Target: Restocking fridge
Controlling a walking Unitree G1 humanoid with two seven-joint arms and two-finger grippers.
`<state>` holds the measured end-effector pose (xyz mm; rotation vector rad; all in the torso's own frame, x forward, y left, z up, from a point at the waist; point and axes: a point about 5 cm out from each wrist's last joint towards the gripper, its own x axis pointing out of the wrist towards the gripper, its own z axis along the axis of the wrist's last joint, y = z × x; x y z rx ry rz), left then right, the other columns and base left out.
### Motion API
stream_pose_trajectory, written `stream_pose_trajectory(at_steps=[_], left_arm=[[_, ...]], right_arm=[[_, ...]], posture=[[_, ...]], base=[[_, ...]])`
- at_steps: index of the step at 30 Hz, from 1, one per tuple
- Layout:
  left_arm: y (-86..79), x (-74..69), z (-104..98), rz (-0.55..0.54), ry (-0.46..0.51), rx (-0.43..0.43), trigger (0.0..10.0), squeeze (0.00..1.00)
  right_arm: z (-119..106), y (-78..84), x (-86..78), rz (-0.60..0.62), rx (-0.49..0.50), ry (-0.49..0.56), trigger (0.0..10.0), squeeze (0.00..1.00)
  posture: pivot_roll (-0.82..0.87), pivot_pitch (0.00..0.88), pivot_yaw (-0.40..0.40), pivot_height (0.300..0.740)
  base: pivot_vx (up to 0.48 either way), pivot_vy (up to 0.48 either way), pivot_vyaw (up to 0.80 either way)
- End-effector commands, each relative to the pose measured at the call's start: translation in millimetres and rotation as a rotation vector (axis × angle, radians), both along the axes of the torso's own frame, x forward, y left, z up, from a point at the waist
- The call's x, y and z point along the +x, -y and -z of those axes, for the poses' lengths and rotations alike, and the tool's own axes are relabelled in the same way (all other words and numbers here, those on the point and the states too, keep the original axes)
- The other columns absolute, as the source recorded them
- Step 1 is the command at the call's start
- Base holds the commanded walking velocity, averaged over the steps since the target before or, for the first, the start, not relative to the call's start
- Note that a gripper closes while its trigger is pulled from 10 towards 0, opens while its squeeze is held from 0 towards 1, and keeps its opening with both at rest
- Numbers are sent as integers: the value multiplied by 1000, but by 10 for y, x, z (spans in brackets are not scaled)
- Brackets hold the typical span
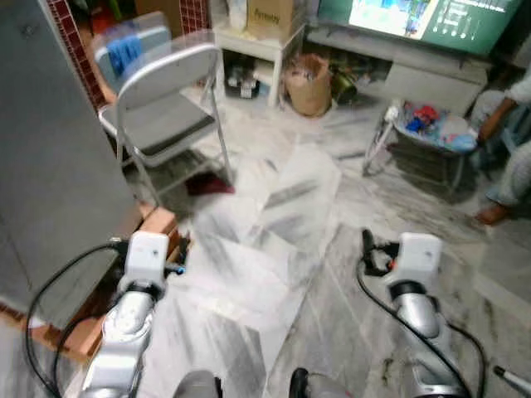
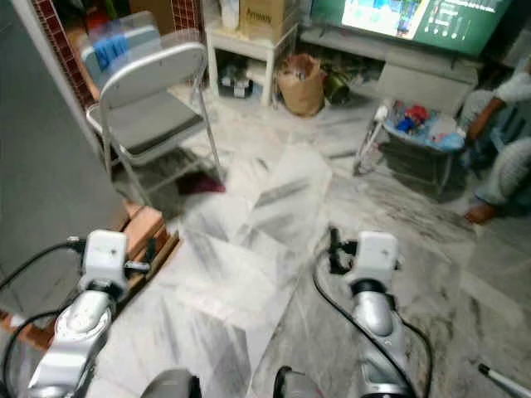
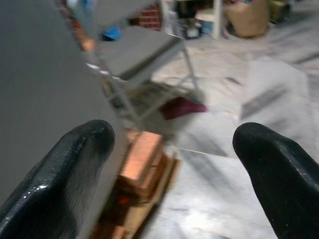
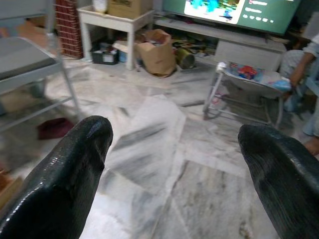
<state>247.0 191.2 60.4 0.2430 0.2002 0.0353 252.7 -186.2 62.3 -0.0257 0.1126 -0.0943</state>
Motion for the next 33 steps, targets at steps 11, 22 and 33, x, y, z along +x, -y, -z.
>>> stream_pose_trajectory(at_steps=[11,22,33], left_arm=[[72,41,-47,32,28,-12,10000,0],[96,17,-41,53,32,-26,10000,0],[151,-19,-35,81,39,-63,10000,0]], right_arm=[[-26,115,-11,24,-40,2,10000,0],[-49,150,-6,33,-67,8,10000,0],[-28,174,-12,35,-47,-6,10000,0]], posture=[[80,68,-19,740],[80,69,-25,740],[81,71,-36,740]], base=[[-99,444,0],[0,480,0],[0,480,0]])
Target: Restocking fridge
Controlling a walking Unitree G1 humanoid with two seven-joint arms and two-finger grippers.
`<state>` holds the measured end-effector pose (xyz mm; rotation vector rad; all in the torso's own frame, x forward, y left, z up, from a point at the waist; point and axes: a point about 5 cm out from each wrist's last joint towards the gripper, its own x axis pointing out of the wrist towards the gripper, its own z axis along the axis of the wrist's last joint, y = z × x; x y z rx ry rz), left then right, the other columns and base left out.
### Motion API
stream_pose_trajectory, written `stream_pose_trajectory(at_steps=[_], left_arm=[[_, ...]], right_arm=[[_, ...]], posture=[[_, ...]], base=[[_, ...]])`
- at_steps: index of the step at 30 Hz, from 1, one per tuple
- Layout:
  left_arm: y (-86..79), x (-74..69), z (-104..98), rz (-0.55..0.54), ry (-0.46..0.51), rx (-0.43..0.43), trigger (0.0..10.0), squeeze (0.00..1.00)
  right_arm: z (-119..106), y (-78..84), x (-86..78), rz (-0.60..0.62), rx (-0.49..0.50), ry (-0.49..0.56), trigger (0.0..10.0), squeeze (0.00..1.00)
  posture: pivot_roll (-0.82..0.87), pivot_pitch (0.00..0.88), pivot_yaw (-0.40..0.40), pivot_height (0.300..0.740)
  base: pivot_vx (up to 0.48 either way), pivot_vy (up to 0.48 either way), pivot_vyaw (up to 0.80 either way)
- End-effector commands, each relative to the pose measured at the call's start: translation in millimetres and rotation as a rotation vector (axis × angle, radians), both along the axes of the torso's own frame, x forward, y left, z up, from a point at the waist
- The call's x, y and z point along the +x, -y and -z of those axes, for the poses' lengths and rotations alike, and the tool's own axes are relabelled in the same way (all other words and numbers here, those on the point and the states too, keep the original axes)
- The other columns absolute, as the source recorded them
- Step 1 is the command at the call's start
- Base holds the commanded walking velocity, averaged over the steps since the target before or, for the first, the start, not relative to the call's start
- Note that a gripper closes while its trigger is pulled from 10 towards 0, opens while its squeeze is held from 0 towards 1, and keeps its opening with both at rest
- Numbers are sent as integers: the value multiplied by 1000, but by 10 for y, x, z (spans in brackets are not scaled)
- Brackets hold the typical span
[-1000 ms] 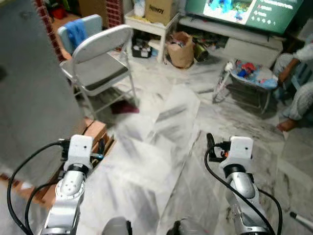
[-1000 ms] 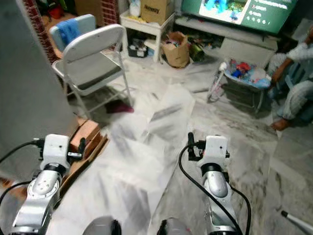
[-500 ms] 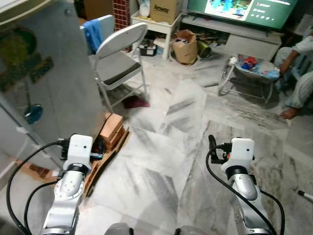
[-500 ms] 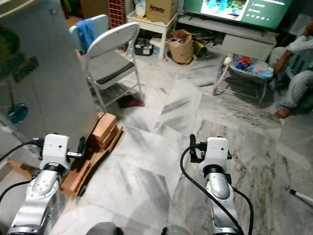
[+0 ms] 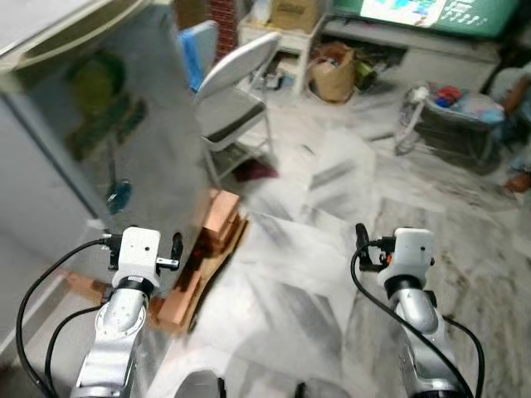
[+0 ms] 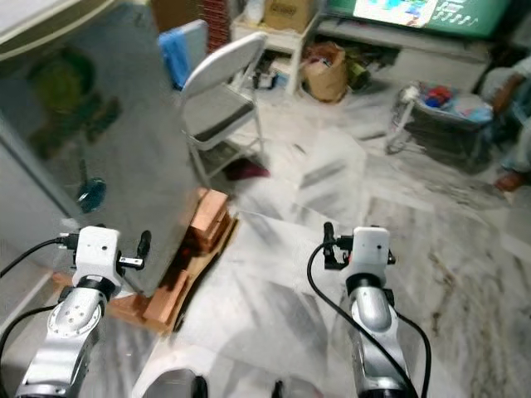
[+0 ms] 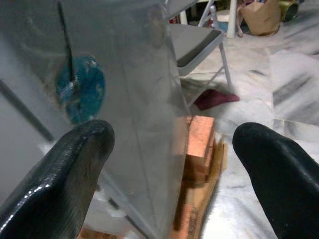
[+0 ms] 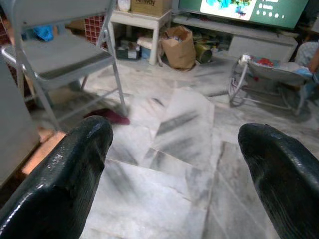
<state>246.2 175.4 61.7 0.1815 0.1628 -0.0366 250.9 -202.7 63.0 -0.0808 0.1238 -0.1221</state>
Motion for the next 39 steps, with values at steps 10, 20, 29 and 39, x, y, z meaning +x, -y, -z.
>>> stream_pose_trajectory(at_steps=[10,20,29,39], left_arm=[[2,-57,-17,8,7,-13,10000,0],[-13,-80,0,-3,0,-27,10000,0],[6,-65,-25,30,22,-28,10000,0],[5,-43,-42,23,34,-29,10000,0]], right_arm=[[-19,12,0,4,-1,1,10000,0],[-7,22,-42,16,13,-7,10000,0],[6,39,-54,15,25,-21,10000,0],[2,24,-60,9,27,-21,10000,0]], posture=[[84,80,-41,740],[77,94,-41,740],[75,98,-44,740],[75,100,-48,740]], base=[[0,0,0],[0,79,0],[0,405,-457],[0,296,-40]])
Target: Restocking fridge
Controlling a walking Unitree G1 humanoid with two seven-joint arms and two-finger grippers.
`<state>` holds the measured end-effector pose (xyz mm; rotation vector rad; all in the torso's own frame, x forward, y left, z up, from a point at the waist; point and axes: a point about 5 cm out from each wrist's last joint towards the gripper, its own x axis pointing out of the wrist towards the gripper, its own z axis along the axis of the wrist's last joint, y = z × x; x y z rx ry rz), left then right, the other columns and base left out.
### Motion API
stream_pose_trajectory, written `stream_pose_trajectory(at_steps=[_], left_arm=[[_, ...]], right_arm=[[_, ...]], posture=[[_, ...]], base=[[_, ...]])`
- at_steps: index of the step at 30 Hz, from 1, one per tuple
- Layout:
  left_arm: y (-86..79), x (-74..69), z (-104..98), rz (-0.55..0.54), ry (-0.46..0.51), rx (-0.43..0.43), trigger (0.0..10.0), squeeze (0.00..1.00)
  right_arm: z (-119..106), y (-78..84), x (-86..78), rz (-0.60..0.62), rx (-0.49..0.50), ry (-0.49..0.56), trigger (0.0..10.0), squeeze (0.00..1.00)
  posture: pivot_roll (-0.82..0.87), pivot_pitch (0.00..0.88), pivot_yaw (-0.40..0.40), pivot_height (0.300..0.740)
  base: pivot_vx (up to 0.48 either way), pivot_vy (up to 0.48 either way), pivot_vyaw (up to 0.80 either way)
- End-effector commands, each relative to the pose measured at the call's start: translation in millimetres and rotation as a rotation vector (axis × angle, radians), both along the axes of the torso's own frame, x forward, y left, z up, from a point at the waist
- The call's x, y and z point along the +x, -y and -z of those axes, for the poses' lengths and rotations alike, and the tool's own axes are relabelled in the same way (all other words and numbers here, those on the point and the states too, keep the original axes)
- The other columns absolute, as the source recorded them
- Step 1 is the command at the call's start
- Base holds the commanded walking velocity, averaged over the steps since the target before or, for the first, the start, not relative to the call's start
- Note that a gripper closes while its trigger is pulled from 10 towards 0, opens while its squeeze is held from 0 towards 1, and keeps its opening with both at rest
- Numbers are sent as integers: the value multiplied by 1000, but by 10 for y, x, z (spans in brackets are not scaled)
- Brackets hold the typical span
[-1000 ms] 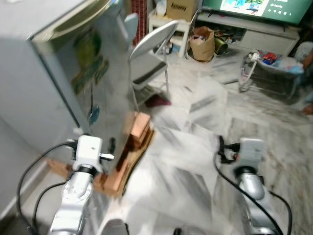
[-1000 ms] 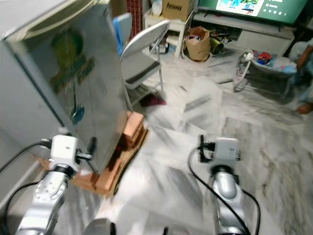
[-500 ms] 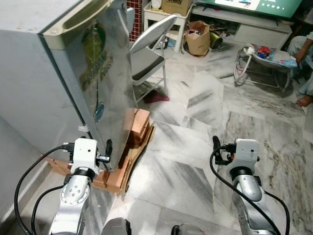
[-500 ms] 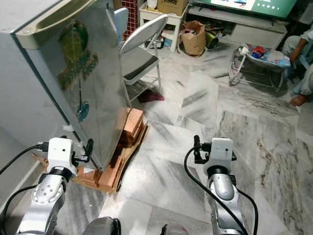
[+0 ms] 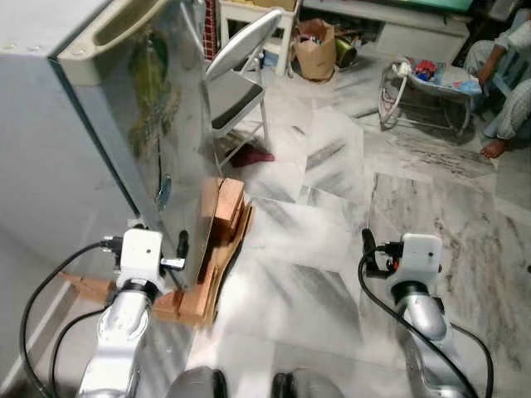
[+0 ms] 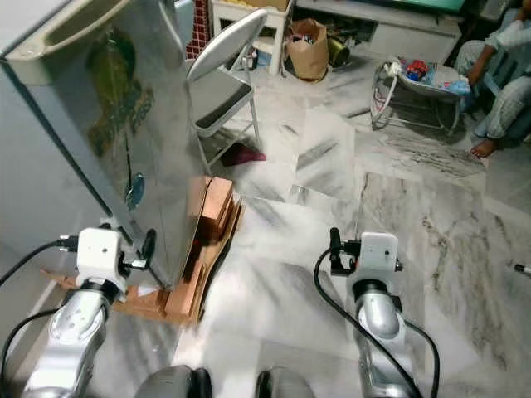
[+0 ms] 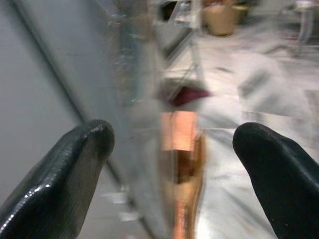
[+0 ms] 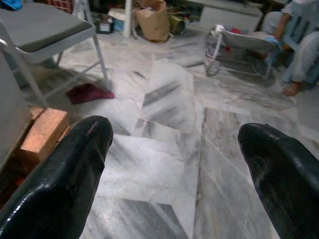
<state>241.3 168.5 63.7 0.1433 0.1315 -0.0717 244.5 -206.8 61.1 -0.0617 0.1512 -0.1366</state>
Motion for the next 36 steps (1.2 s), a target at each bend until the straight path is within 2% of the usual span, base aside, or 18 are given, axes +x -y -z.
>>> stream_pose_trajectory(at_steps=[1,4,7,10,16,23,26,27,30,36], left_arm=[[-63,5,-21,-11,7,12,10000,0],[-105,33,-34,-46,11,12,10000,0],[-221,75,-40,-166,23,4,10000,0],[-256,151,-68,-172,47,-45,10000,0],[-232,395,-197,-102,81,-105,10000,0],[-174,469,-212,-2,58,-153,10000,0],[-147,481,-192,6,53,-156,10000,0],[-104,475,-181,44,41,-178,10000,0],[-69,500,-194,42,63,-125,10000,0],[-62,616,-253,43,83,-128,10000,0]], right_arm=[[-17,-17,4,-8,8,5,10000,0],[-18,-18,1,-9,8,3,10000,0],[-21,-18,2,-13,17,3,10000,0],[-28,-26,9,-19,15,2,10000,0],[-34,-51,4,-37,11,-1,10000,0],[-28,9,-30,-28,1,-13,10000,0],[-4,-4,-45,-36,8,-28,10000,0],[10,-12,-53,-41,10,-36,10000,0],[31,-18,-69,-44,11,-47,10000,0],[32,-19,-74,-45,9,-53,10000,0]], posture=[[75,100,-48,740],[75,101,-50,740],[75,104,-56,740],[74,109,-61,740],[59,116,-68,740],[50,119,-61,740],[50,122,-60,740],[50,122,-60,740],[50,124,-60,740],[44,127,-61,740]], base=[[0,0,0],[0,0,0],[0,0,0],[0,0,0],[0,0,0],[0,0,0],[0,0,0],[0,0,0],[0,0,0],[0,0,0]])
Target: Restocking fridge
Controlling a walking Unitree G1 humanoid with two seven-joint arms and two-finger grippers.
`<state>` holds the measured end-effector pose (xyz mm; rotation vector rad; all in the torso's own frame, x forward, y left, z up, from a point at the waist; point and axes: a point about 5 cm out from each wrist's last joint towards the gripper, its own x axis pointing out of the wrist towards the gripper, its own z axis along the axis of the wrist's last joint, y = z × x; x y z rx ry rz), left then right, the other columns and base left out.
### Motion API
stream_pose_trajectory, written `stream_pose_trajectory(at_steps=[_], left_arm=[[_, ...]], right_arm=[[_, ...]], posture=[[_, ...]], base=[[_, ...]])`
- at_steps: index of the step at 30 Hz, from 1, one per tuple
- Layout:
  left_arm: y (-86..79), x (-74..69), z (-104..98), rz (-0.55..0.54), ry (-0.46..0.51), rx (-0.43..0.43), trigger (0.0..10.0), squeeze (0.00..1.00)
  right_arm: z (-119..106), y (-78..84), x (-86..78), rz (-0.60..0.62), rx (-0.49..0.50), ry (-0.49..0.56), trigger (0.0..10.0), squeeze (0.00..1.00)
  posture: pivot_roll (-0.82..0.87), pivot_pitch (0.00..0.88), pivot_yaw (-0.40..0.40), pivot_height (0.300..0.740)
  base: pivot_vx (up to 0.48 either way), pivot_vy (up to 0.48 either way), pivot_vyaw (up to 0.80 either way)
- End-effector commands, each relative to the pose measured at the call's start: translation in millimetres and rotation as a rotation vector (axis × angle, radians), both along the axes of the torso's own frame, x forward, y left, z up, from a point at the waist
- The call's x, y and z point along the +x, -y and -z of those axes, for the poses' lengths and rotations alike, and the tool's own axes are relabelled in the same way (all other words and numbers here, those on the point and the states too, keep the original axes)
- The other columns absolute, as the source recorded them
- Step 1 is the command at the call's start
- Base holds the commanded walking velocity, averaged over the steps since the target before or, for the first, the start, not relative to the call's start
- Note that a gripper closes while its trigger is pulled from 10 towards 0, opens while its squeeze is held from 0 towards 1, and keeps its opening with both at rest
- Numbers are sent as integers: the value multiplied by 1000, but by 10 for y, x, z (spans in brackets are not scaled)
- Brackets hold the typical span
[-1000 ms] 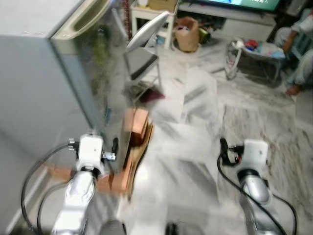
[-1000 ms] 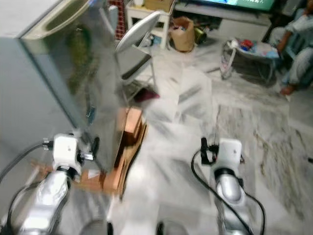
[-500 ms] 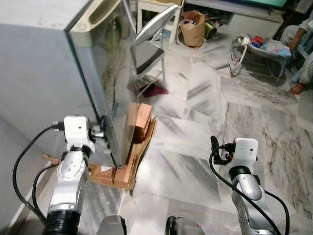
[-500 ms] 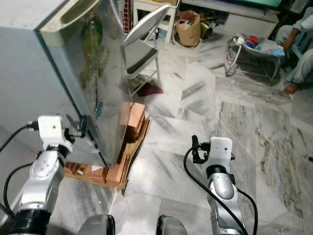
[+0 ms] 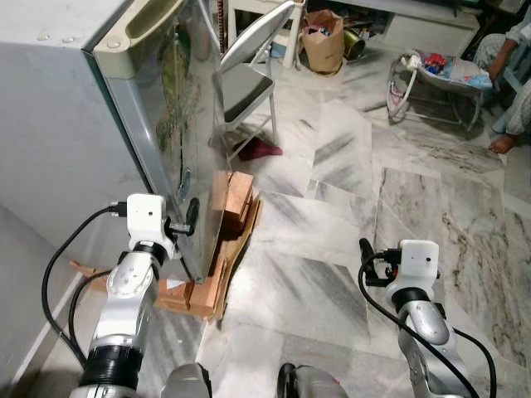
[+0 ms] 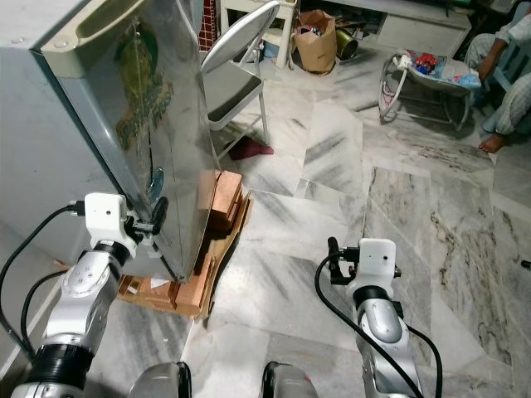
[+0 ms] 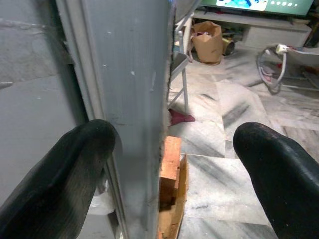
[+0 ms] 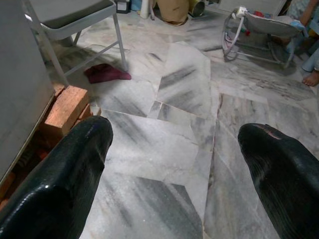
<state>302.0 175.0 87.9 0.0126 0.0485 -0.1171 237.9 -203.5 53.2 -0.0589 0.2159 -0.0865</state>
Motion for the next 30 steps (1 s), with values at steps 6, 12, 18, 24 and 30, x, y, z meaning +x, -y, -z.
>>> stream_pose_trajectory(at_steps=[6,12,18,24,30], left_arm=[[14,182,-94,5,37,57,10000,0],[328,323,-334,144,114,49,10000,0],[1228,44,-567,572,220,39,10000,0],[1826,-241,-806,814,292,-48,10000,0],[1412,14,-721,580,256,-29,10000,0]], right_arm=[[-15,43,-77,4,-8,-4,10000,0],[77,171,-302,6,-46,-64,10000,0],[155,252,-453,8,-69,-107,10000,0],[169,218,-484,-7,-72,-109,10000,0],[198,221,-502,-9,-63,-108,10000,0]], posture=[[38,128,-61,740],[40,129,-59,740],[35,128,-59,740],[25,124,-57,740],[34,122,-53,740]], base=[[0,0,0],[0,0,0],[0,0,0],[0,0,0],[0,0,0]])
